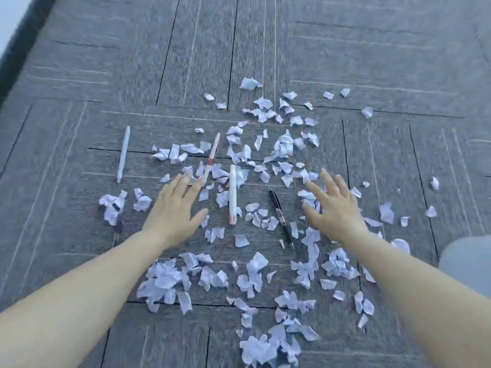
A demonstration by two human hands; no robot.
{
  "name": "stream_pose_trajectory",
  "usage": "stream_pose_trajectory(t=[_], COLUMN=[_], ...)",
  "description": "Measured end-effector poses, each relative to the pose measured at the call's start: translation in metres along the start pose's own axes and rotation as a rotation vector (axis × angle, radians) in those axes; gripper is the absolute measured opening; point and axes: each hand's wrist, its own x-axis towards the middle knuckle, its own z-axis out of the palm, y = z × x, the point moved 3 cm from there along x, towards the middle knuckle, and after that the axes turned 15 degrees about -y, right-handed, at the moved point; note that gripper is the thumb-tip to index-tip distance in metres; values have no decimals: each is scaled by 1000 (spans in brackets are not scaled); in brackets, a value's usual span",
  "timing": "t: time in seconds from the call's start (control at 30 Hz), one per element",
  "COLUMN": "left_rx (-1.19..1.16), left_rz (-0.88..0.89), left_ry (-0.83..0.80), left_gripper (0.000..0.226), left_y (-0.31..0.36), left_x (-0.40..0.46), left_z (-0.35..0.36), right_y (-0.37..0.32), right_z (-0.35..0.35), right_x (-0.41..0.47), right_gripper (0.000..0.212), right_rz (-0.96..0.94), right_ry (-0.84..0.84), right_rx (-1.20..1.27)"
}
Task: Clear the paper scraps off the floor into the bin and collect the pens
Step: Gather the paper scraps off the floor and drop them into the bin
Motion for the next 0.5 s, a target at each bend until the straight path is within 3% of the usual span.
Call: stream_pose_trajectory(t=[0.2,0.33,0.4,0.5], left_rx=[-156,-307,-317,-285], left_rz=[111,161,169,57], left_ry=[111,354,425,427], left_gripper=[60,32,26,30], left_y=[26,35,35,21], left_x=[37,15,0,-21], left_z=[18,30,37,52], right_y=[-3,-14,-17,5], right_z=[37,68,76,64], right_x=[4,-45,-65,-67], right_gripper=[53,45,43,44], right_rz=[-126,-237,-295,-80], right_ry=[-3,39,143,344], right_rx=[85,128,108,239])
